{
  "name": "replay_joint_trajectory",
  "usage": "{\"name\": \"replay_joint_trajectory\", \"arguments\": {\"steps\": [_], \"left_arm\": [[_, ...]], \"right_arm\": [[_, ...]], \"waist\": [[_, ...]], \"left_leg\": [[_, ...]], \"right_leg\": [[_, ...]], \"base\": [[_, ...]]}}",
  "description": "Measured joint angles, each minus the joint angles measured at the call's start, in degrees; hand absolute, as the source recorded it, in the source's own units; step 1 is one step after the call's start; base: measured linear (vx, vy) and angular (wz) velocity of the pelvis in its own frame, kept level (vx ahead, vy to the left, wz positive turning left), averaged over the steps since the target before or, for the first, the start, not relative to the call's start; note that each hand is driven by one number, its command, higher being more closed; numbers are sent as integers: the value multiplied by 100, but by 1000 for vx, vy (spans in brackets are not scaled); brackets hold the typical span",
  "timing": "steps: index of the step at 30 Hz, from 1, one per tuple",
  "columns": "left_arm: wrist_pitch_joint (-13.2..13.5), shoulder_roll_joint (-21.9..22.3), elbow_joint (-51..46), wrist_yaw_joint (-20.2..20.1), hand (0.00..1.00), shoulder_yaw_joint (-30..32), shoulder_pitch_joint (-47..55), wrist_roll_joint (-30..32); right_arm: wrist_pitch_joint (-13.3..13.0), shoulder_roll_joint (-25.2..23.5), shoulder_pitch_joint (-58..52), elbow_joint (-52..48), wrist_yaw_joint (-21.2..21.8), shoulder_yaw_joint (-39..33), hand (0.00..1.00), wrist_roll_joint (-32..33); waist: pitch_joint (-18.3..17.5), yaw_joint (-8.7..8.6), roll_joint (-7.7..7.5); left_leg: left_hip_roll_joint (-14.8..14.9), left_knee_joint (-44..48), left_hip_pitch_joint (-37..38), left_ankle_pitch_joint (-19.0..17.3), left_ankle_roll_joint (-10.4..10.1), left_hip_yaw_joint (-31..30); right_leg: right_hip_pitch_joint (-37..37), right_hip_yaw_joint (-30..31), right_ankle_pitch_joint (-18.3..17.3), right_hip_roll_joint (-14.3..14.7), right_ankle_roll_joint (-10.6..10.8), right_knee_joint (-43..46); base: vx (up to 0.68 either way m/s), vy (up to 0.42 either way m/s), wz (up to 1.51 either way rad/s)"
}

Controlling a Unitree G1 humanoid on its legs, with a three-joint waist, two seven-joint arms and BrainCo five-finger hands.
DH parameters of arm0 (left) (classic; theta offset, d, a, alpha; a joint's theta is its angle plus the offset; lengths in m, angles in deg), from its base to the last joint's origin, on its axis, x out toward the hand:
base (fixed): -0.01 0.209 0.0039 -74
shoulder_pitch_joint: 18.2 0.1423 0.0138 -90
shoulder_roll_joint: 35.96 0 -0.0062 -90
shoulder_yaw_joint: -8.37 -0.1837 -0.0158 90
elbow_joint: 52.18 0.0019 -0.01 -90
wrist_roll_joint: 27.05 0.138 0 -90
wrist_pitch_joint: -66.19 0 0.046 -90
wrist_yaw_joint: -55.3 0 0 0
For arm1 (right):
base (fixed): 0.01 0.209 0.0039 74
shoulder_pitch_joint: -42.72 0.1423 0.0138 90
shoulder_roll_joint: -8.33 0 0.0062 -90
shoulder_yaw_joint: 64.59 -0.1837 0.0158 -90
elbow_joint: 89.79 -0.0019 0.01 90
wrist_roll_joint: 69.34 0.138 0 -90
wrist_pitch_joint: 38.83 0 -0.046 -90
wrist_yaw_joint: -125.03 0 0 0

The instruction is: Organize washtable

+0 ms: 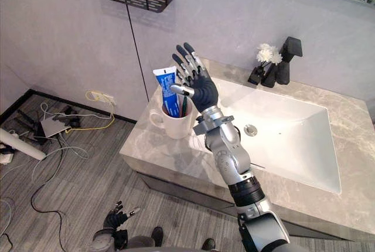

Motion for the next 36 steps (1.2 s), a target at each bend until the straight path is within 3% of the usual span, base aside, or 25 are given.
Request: {"name": "replay_joint_trajectory", "arguments": {"steps": [18,25,31,36], "left_arm": [[-3,0,51,4,0,13,-6,-107],[-49,0,54,9,0,14,-11,-106],[-60,-6,55,11,0,14,-12,-105],[-62,0,61,11,0,81,-16,-100]], "right_arm": [[-26,-52,4,-409,-13,-188,0,178],[-197,-53,38,-461,-24,-308,0,191],[-252,-10,192,-596,-75,-665,0,238],[-491,285,211,-1270,-169,-1433,0,243]], "waist": [[0,-16,0],[-1,-17,-1],[-2,-60,-3],[-6,-154,-8]], "left_leg": [[0,2,10,0,0,-8],[-1,10,14,1,1,-13],[-1,13,16,2,0,-13],[-13,7,21,3,1,12]], "right_leg": [[16,-13,0,-2,0,0],[27,-20,0,-2,0,1],[30,-24,0,-1,0,3],[31,-33,1,-15,0,5]], "base": [[0,0,0],[0,0,0],[0,0,0],[0,0,0]]}}
